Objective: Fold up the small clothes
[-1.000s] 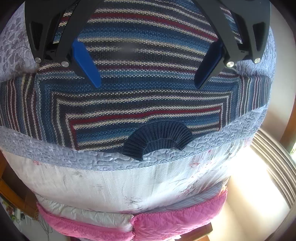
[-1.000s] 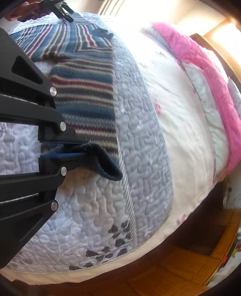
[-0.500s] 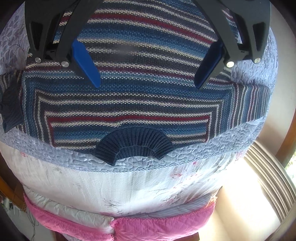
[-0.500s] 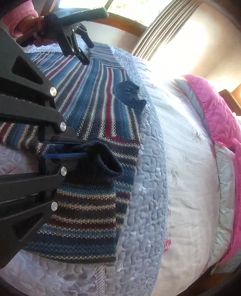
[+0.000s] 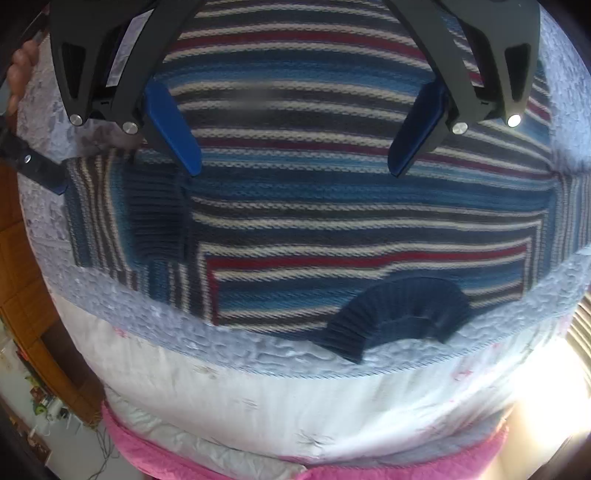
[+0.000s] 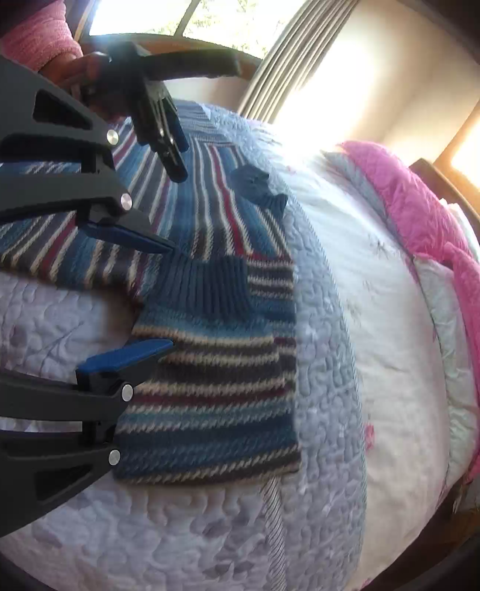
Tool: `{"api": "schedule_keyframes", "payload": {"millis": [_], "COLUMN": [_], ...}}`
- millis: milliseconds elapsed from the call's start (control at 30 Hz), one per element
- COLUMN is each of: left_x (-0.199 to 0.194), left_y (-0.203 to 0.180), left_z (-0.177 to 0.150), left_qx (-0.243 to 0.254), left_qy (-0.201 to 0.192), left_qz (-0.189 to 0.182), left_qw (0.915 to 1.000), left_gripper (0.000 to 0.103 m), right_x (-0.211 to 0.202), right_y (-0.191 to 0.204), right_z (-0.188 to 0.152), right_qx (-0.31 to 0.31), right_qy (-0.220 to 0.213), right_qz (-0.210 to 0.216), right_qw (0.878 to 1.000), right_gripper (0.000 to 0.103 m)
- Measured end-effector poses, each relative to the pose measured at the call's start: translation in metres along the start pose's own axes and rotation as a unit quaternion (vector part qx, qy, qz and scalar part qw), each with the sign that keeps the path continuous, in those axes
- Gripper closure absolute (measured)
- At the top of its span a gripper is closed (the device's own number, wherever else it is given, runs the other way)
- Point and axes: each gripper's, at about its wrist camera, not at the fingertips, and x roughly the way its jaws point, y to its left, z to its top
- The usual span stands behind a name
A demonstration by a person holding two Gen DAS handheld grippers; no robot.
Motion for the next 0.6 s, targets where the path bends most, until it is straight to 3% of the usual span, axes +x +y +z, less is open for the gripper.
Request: {"api": "schedule_keyframes", "payload": {"millis": [67, 300, 400, 467, 533, 600], "left_x": [0.015, 0.068, 0.077, 0.081, 0.080, 0.073], "left_y": [-0.024, -0.076, -0.088, -0.096, -0.098, -0.094], "left_z": [0.002, 0.004, 0.005, 0.005, 0.009, 0.011], "left_qx": [0.005, 0.005, 0.005, 0.011, 0.015, 0.009], "left_qy": [0.017, 0.075, 0.087, 0.089, 0.086, 0.073], "left_qz": [-0.026, -0.051, -0.060, -0.058, -0.050, -0.040], "left_qw": [0.9995, 0.9959, 0.9945, 0.9943, 0.9949, 0.9965], "left_gripper": [0.003, 0.008, 0.035, 0.041, 0.069, 0.089], "right_x": [-0.008, -0.024, -0.028, -0.028, -0.029, -0.032], "right_y": [-0.013, -0.033, -0.043, -0.046, -0.048, -0.048], "right_z": [-0.014, -0.054, -0.064, -0.067, -0.069, -0.071], "right_qx": [0.007, 0.014, 0.033, 0.043, 0.049, 0.050], "right_qy": [0.000, 0.004, 0.001, -0.002, -0.007, -0.011], "right_qz": [-0.018, -0.047, -0.039, -0.039, -0.036, -0.035], "right_qw": [1.000, 0.999, 0.999, 0.998, 0.998, 0.998], "right_gripper": [0.054, 0.054, 0.054, 0.054, 0.054, 0.054]}}
